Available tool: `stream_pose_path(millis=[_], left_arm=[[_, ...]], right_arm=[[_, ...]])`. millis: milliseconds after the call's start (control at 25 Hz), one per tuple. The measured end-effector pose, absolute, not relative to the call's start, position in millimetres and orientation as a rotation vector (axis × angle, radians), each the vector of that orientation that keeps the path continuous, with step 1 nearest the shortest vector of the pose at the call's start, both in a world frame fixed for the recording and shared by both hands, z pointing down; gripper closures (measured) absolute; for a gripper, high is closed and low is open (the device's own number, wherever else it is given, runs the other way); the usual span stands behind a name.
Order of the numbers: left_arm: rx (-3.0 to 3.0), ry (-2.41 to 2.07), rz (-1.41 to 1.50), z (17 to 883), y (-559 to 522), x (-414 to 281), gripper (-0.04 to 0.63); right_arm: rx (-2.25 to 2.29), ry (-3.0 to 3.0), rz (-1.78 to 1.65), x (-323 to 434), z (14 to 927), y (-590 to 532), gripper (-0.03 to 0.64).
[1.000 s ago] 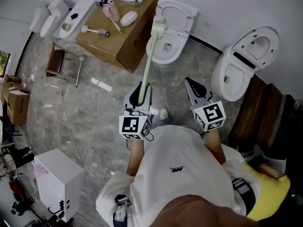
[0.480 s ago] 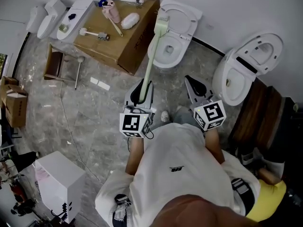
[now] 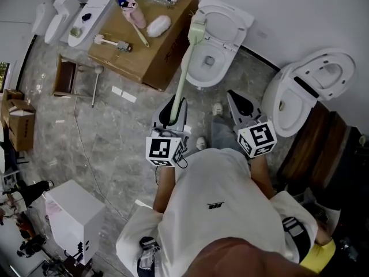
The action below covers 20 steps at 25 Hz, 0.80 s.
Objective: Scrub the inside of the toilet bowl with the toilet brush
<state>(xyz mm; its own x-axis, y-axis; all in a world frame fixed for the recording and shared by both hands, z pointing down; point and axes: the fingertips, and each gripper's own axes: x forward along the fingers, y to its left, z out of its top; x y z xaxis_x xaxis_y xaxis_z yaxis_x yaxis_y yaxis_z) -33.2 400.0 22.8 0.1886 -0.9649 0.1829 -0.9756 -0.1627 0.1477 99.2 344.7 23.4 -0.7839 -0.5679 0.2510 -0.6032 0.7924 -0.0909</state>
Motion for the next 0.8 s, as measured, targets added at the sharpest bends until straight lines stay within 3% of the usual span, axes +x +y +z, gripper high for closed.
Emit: stream_pose_path(millis=[800], left_arm=[[2.048,-1.931,0.181,59.0,214.0,-36.8,0.491]], right_arm=[[0.709,-2.772,0.363,84.1,56.3,155.3,0.621]])
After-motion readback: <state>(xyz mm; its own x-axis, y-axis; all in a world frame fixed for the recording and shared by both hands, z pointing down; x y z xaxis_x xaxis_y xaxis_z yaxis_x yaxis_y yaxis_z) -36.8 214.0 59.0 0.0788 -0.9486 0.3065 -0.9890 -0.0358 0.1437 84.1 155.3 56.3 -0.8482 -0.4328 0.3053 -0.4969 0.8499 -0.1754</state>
